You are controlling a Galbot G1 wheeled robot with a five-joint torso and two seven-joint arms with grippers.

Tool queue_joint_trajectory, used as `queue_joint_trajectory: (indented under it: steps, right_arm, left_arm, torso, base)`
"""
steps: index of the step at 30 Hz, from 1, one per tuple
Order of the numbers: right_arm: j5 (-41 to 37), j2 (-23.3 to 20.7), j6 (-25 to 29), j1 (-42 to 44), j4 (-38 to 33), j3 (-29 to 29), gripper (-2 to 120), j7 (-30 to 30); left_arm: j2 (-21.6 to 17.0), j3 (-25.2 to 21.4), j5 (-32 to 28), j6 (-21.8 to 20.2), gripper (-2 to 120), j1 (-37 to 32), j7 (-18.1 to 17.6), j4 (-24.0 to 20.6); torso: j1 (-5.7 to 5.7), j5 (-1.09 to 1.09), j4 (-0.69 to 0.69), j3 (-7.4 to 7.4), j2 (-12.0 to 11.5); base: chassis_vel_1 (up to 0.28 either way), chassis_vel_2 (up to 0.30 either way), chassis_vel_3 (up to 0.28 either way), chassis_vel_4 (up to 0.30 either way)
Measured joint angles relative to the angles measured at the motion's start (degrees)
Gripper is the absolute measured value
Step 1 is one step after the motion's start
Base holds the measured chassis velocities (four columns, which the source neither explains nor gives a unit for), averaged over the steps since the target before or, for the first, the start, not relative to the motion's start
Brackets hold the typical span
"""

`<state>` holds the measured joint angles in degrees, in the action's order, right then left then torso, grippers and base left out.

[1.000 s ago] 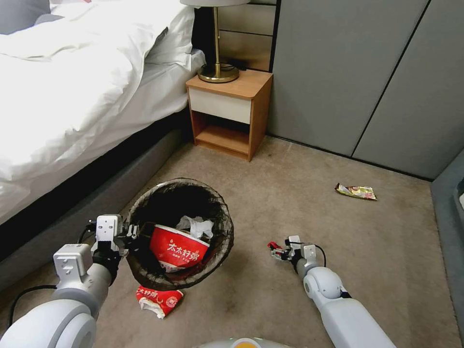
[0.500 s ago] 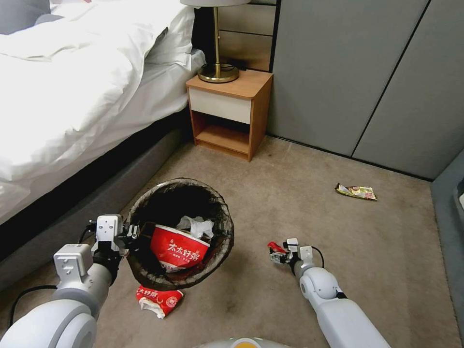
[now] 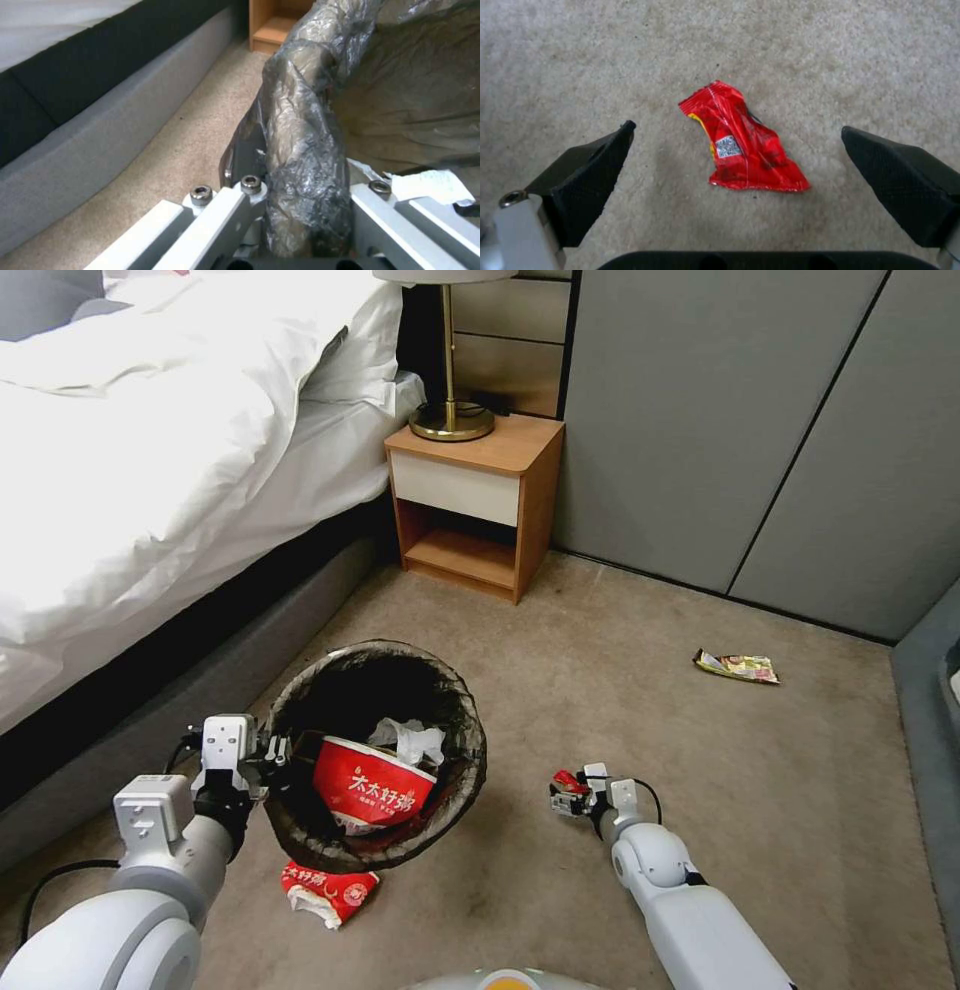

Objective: Pick up the trash bin, then pick up the garbage from the floor and place it into the trash bin.

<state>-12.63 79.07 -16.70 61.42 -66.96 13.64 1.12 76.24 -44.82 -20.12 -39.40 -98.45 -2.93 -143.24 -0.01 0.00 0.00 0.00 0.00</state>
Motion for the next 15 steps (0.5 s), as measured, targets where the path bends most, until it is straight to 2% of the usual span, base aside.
queue_joint_trajectory:
  steps: [15]
  right_arm:
    - [1.28,0.65,1.41,-1.65,2.99,0.09,100,0.03]
  left_arm:
    - [-0.09,0.25,-0.01,-0.07,1,-0.03,0.16,0.00]
  torso:
    - [0.00,0.00,0.00,0.00,0.00]
  base:
    - [0.000,0.000,0.000,0.000]
